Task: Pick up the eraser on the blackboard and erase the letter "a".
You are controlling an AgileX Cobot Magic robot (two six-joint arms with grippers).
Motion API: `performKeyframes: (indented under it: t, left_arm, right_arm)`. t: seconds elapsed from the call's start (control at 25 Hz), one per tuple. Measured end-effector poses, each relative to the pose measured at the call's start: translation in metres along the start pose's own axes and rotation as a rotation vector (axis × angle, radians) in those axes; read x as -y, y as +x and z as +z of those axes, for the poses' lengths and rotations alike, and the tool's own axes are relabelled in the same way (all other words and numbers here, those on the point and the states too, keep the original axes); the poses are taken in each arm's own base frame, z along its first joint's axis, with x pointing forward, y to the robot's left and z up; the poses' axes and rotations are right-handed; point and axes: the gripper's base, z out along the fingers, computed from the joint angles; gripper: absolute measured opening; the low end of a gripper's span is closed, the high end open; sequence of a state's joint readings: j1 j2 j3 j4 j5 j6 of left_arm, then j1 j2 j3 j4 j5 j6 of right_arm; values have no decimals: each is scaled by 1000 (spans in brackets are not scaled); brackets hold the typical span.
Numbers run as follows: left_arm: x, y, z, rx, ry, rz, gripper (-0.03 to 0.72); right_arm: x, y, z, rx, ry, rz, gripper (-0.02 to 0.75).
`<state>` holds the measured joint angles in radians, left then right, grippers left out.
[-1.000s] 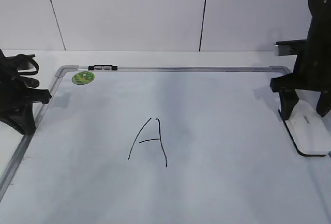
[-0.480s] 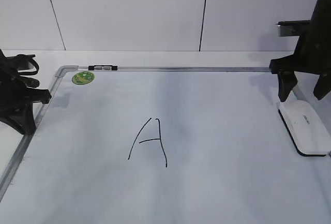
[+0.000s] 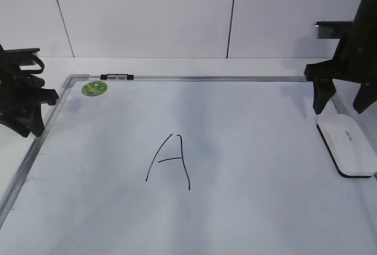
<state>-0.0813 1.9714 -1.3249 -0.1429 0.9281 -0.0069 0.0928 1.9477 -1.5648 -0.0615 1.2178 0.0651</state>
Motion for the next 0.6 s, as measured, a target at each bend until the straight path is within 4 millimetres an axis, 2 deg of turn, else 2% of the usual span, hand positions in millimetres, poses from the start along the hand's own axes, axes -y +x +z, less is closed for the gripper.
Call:
performKeyframes:
  t: [0.28,0.44,0.6]
  left_arm:
    - [4,-6,-32,73,2,17,244]
    - [6,-1,-63,147,3,36,249]
    - [9,9,-102,247,4,52,249]
  right_arm:
    - [-1,1,-3,6,-12,-2,603]
    - [-1,3,-13,29,-27,-4,603]
    - [-1,8,-32,77,-39,-2,602]
